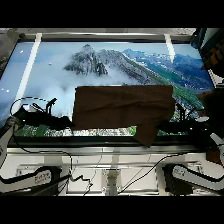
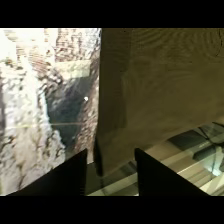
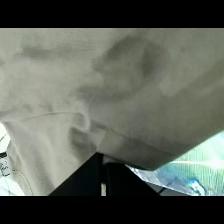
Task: Fold the clothes and pants, and hang the long-sleeved shirts on hangers.
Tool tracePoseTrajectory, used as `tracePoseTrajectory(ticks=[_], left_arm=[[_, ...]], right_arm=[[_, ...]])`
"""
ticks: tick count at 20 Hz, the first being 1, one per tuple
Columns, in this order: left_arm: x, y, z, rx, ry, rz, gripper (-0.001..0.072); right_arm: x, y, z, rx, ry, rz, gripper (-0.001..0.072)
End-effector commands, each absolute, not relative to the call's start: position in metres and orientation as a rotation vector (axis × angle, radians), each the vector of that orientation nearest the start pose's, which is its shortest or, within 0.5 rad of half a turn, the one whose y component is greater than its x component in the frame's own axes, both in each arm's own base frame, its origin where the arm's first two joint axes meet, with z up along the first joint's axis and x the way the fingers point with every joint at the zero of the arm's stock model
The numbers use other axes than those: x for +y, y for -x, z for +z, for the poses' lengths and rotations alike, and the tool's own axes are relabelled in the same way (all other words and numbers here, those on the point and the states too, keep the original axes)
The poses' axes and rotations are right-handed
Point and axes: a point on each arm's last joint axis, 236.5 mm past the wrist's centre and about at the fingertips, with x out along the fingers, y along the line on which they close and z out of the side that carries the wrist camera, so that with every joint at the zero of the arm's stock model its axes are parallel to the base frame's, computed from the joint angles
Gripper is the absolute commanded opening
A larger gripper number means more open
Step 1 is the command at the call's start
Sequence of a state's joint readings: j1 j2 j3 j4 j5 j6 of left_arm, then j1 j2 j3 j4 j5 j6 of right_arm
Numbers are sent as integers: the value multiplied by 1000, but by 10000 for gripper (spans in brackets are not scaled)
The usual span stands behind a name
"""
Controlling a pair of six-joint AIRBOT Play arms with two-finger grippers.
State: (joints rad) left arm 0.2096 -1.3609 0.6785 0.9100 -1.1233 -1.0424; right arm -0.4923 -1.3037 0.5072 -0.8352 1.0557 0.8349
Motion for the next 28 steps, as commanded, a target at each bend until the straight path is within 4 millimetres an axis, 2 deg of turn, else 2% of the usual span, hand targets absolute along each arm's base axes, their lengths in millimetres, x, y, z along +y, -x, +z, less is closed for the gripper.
tracePoseTrajectory(ticks=[1,4,6,8,10,13,15,16,19,22,25,28], left_arm=[[-90,-266,-115,1513,497,-476,290],[-99,-264,-115,1515,461,-517,12],[-107,-272,-105,1476,487,-554,15],[-108,-293,-86,1410,488,-569,15],[-112,-325,-52,1305,496,-598,15],[-130,-375,8,1109,575,-648,14],[-140,-402,33,994,603,-645,14],[-144,-411,38,955,612,-630,14],[-156,-436,38,868,577,-550,14],[-156,-465,36,777,589,-415,14],[-158,-479,17,772,649,-313,14],[-163,-484,-14,805,637,-276,14]], right_arm=[[30,-245,-121,1409,-664,364,27],[27,-258,-98,1369,-640,391,26],[20,-275,-69,1299,-603,379,27],[13,-290,-35,1212,-554,355,26],[5,-303,0,1119,-512,313,27],[-4,-318,45,981,-471,257,27],[-20,-340,67,858,-505,166,27],[-28,-352,74,802,-541,120,27],[-48,-385,79,683,-627,-11,26],[-47,-425,76,579,-640,-78,26],[-52,-464,61,525,-683,-148,26],[-62,-496,30,564,-716,-187,26]])
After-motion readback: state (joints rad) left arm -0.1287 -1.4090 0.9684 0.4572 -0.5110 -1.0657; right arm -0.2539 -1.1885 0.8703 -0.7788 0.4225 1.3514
